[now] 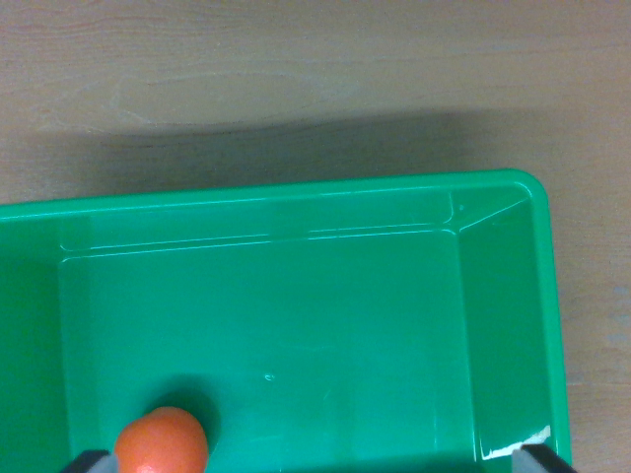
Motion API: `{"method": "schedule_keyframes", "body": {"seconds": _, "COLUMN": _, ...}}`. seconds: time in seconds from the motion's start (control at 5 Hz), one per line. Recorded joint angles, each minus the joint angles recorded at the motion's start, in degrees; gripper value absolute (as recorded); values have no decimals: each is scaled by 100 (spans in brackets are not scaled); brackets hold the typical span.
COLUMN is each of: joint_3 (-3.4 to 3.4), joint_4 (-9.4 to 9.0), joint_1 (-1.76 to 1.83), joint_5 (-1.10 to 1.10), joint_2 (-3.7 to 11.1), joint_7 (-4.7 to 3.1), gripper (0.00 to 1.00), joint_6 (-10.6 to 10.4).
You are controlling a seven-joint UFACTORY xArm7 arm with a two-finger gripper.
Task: Pick fruit
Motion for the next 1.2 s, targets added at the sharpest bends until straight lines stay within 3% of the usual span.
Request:
{"method": "schedule_keyframes", "body": {"seconds": 0.6, "joint_3": 5, "joint_4": -31, "joint_1": 6, "joint_5": -2, "joint_2": 6, "joint_7": -4, "gripper": 0, "joint_6": -32}}
{"method": "schedule_keyframes", "body": {"seconds": 1.2, "joint_3": 28, "joint_4": -190, "joint_1": 38, "joint_5": -11, "joint_2": 34, "joint_7": -24, "gripper": 0, "joint_6": -196}}
